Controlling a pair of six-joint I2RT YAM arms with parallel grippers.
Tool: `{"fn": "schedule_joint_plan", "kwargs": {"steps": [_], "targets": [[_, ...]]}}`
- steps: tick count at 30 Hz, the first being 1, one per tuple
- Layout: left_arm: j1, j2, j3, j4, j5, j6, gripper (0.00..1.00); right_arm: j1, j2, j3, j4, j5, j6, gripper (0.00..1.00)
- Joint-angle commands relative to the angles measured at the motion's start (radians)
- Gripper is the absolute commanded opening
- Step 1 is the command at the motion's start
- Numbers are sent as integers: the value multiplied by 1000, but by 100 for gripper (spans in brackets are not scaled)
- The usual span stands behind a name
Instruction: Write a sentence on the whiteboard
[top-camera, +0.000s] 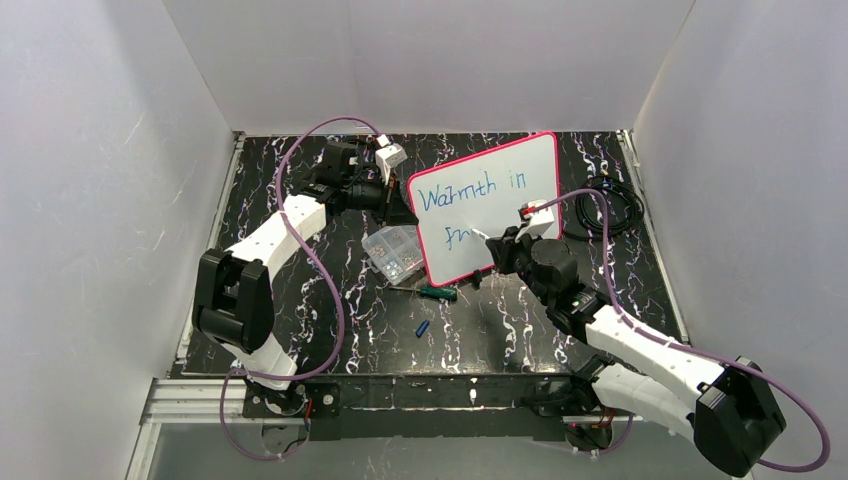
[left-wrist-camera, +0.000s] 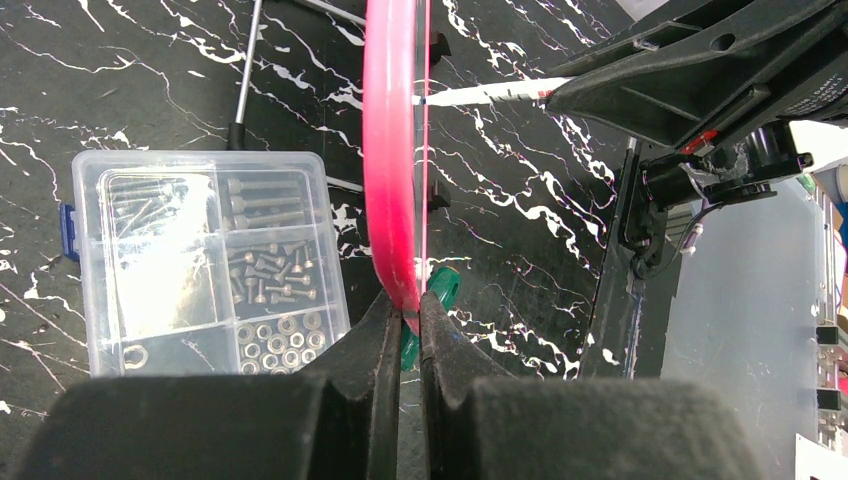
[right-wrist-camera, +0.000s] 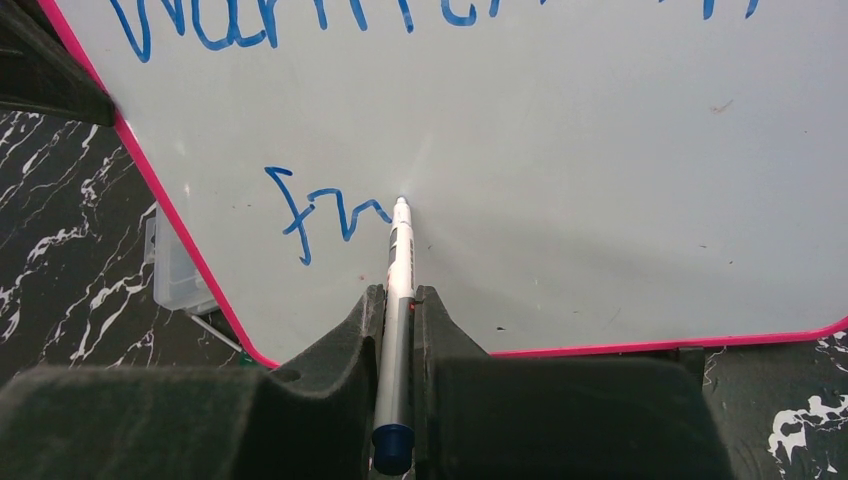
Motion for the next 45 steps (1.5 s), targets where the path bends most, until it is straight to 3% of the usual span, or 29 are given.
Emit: {"fn": "schedule_joint_plan", "kwargs": {"steps": [1, 21, 40, 45], "targets": [[-10, -72, 36, -17, 63, 17, 0, -6, -22, -1, 6, 23, 20, 1], [-10, -71, 36, -14, 65, 15, 0, -5, -85, 8, 10, -1, 50, 1], [-11, -66, 37, -13, 67, 13, 0, -6, 34, 40, 109, 41, -6, 1], [-10, -68, 37, -13, 66, 13, 0, -5, -26, 40, 87, 20, 8, 1]]}}
